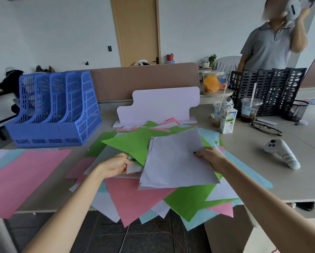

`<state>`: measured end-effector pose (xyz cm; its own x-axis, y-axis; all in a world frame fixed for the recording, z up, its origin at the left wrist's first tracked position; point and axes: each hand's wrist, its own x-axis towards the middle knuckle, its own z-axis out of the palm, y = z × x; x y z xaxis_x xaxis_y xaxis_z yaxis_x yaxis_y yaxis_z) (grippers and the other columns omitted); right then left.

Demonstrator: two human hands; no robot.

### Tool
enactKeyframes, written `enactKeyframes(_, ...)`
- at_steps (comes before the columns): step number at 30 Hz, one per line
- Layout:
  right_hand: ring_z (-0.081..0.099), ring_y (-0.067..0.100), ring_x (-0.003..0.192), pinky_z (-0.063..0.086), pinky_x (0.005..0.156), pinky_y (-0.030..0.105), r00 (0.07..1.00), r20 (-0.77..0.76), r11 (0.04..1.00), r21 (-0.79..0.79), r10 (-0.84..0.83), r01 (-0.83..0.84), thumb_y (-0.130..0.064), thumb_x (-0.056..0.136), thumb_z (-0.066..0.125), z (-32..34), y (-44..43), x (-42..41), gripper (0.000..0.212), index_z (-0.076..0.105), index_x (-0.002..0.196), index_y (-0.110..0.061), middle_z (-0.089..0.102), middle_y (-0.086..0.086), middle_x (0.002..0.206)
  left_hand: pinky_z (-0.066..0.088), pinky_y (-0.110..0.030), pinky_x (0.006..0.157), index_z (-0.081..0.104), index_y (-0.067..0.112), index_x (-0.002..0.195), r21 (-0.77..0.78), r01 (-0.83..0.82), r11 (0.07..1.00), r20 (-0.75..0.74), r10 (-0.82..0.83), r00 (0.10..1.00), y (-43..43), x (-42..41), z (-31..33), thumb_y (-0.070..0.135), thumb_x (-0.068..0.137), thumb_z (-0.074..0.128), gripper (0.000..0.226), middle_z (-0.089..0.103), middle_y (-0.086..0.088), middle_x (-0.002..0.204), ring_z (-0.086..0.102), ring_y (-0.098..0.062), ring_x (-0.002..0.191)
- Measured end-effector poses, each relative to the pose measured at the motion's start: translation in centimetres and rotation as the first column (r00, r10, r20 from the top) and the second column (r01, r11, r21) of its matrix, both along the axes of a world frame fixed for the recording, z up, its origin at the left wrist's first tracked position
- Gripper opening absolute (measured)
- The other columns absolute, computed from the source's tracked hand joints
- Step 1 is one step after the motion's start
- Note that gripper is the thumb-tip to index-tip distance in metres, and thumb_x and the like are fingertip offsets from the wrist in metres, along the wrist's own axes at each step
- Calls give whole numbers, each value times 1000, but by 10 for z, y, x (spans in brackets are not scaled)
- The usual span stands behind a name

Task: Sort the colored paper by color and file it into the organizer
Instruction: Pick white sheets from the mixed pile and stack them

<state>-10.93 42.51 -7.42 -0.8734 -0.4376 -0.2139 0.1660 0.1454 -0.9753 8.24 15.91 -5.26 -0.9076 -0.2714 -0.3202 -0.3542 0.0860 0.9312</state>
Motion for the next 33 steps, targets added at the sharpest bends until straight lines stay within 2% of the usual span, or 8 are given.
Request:
enactKeyframes(5, 64, 21, 56, 56, 57, 31, 999, 25, 999, 9, 37, -37, 9, 84, 52, 0, -9, -2, 20, 64, 98, 2, 66, 14, 81, 41, -33, 90, 57, -6, 119, 0, 106, 994, 30, -106, 994, -7, -5, -6, -7, 90, 47, 31, 62, -13, 119, 55, -22, 107)
enactKeyframes(9, 60, 25, 62, 53, 62, 31, 1000, -5, 999, 50, 17, -17, 12, 82, 52, -2, -9, -4, 23, 64, 99, 3, 64, 13, 80, 53, -28, 74, 74, 12, 74, 153, 134, 979, -18, -133, 991, -2, -3, 4, 5, 73, 64, 13, 70, -9, 89, 66, -20, 83)
enactKeyframes(13, 58, 24, 61, 51, 56, 27, 999, -43, 998, 68, 6, -4, 13, 80, 52, -3, -10, -4, 24, 64, 98, 2, 63, 11, 77, 49, -33, 82, 59, 17, 111, 125, -173, 977, -17, 176, 984, -15, -12, -2, 32, 87, 63, 29, 62, -8, 107, 59, -22, 99)
enactKeyframes(16, 56, 22, 58, 48, 53, 25, 997, -69, 996, 86, -19, 25, 13, 79, 52, -3, -12, -2, 22, 63, 94, 1, 61, 11, 78, 43, -29, 58, 52, 17, 82, -175, -555, 813, -214, 519, 828, -21, -23, -13, 22, 89, 51, 8, 52, -6, 77, 48, -20, 77)
enactKeyframes(19, 52, 20, 55, 44, 47, 21, 993, -107, 995, 87, -44, 53, 13, 79, 50, -3, -14, -1, 20, 62, 86, -1, 58, 9, 71, 29, -30, 59, 34, 13, 63, -350, -738, 577, -409, 615, 675, -18, -24, -13, 12, 95, 41, 32, 42, -7, 62, 41, -22, 67)
enactKeyframes(25, 49, 20, 56, 43, 44, 19, 979, -107, 984, 13, -174, 176, 15, 78, 50, -3, -14, -1, 22, 58, 72, -5, 55, 7, 67, 43, -44, 76, 57, -15, 99, -236, -903, 360, -422, 799, 429, -29, -16, -13, 9, 99, 36, 32, 60, -33, 108, 57, -44, 100)
enactKeyframes(30, 46, 19, 55, 39, 44, 18, 969, -84, 972, -70, -231, 226, 15, 78, 49, -1, -12, 3, 20, 55, 71, -4, 54, 11, 72, 43, -44, 85, 57, -15, 110, -127, -932, 339, -331, 871, 362, -32, 2, -16, 10, 99, 38, 33, 58, -31, 117, 56, -44, 108)
enactKeyframes(33, 50, 21, 56, 40, 37, 15, 969, -29, 961, -137, -247, 241, 14, 82, 51, 6, -8, 8, 23, 54, 70, -5, 55, 10, 69, 56, -43, 75, 59, -4, 109, 138, -924, 357, -168, 928, 333, -41, 10, -22, 12, 95, 42, 28, 61, -14, 111, 63, -35, 96)
